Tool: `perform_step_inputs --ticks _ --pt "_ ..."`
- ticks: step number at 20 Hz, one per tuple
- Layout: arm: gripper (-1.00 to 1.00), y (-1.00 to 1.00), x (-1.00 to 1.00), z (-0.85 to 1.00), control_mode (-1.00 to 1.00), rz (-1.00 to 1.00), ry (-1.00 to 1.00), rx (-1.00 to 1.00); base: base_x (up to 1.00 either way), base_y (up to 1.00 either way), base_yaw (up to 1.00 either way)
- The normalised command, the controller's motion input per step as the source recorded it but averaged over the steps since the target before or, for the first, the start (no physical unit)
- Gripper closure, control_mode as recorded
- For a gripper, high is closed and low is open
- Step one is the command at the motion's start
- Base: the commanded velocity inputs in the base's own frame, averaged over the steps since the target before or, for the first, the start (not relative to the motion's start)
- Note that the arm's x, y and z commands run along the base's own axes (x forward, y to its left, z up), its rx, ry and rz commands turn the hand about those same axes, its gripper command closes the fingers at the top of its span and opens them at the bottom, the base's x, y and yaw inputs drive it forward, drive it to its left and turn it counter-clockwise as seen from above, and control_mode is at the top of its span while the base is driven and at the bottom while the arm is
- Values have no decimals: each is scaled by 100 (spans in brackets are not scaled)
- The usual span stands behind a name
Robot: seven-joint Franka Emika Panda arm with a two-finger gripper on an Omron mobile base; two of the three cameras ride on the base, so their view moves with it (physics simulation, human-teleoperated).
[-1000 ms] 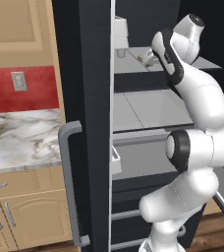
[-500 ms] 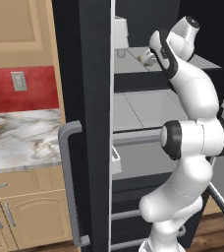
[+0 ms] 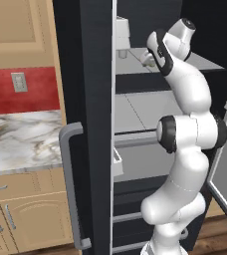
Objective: Pick the egg and butter from the fridge and place them by the bowl for mixing.
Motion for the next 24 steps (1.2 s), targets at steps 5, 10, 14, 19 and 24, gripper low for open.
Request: perform_step_inputs --ticks 5,10,14,19,24 --pt "-100 0 32 -11 -100 1 0 0 0 0 0" --pt "-100 2 9 -19 -100 0 0 0 0 0 0" --pt "100 18 2 -34 -100 0 1 -2 0 0 0" --pt "100 4 3 -33 -100 0 0 0 0 0 0" --pt "100 5 -27 -28 -100 0 -3 0 0 0 0"
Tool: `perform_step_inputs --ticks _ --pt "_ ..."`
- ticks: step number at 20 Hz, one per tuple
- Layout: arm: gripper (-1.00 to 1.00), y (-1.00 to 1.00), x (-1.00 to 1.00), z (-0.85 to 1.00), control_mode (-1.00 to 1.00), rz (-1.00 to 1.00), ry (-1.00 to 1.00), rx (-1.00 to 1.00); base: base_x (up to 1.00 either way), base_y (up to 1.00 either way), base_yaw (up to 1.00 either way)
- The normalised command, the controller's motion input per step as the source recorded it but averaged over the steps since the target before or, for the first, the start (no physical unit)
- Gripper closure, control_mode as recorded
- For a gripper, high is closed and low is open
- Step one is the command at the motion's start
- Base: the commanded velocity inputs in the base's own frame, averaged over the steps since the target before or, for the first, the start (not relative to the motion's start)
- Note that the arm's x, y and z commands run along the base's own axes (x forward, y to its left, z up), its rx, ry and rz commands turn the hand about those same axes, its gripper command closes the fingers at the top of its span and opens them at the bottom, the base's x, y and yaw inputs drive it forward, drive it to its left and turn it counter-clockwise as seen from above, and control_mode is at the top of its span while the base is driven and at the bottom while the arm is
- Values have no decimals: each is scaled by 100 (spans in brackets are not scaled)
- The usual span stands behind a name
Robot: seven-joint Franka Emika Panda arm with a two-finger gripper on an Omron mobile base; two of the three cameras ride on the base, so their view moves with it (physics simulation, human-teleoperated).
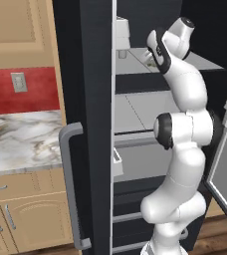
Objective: Pick the egg and butter from the fridge and place them by the bowl for mixing.
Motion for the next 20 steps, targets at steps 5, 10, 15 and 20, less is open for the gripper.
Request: perform_step_inputs --ticks 5,10,15,20 --pt "100 3 -66 -6 -100 0 -1 0 0 0 0" --pt "100 0 -76 0 -100 0 0 0 0 0 0" --pt "100 5 -82 2 -100 -5 0 0 0 0 0" --pt "100 1 -89 0 -100 -5 -4 0 0 0 0"
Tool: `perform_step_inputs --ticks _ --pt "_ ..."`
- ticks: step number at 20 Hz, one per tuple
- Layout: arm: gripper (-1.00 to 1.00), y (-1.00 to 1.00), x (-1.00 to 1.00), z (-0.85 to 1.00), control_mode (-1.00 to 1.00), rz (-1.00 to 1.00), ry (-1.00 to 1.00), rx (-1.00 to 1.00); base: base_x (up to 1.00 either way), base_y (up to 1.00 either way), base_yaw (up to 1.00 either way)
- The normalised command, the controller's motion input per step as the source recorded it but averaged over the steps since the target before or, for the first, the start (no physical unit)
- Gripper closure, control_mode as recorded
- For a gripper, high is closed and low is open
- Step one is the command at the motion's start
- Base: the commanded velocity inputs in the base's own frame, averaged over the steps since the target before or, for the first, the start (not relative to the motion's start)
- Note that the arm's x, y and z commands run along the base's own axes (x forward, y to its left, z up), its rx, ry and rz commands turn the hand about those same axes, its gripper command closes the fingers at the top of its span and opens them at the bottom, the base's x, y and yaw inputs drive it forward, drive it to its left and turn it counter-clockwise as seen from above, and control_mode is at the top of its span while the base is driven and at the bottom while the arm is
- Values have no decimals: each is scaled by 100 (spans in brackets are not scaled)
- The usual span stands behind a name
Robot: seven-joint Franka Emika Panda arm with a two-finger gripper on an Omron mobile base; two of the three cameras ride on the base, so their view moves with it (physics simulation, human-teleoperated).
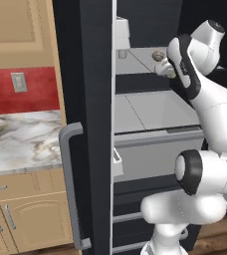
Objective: Pick the egg and butter from the fridge and place them by the bowl for mixing.
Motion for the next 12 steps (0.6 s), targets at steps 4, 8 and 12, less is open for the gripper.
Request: perform_step_inputs --ticks 4,8,12 --pt "100 2 -90 0 -100 -4 -4 0 0 0 0" --pt "100 3 -94 0 -100 -2 -6 2 0 0 0" --pt "100 0 -92 -5 -100 -2 -2 9 0 0 0"
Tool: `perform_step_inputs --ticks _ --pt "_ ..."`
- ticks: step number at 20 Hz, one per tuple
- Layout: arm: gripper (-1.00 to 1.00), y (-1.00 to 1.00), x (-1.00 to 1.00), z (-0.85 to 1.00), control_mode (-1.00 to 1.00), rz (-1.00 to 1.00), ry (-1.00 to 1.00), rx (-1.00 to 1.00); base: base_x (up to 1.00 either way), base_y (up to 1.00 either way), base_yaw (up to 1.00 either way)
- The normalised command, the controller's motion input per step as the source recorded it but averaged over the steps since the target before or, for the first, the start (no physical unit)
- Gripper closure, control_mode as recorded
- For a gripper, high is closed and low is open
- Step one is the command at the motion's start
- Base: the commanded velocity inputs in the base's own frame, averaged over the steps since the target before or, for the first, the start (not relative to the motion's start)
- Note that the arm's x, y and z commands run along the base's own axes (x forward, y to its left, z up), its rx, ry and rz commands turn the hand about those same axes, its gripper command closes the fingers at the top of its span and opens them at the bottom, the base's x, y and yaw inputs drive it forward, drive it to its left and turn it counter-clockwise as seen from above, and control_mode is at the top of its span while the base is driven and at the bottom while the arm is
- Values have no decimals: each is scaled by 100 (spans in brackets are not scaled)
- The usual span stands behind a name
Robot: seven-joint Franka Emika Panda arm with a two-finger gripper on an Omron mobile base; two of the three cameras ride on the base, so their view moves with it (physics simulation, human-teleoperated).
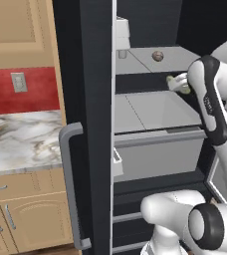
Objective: Pick the egg and butter from the fridge and place them by the bowl for mixing.
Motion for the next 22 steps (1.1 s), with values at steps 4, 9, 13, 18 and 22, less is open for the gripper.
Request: perform_step_inputs --ticks 4,9,13,18,22 --pt "100 5 -79 -14 -100 -1 0 10 0 0 0" --pt "100 9 -56 -30 -100 -4 3 6 0 0 0" --pt "100 3 -36 -44 -100 -3 0 1 0 0 0" --pt "100 0 -13 -53 -100 -1 -1 0 0 0 0" --pt "100 4 -10 -43 -100 -2 5 0 0 0 0"
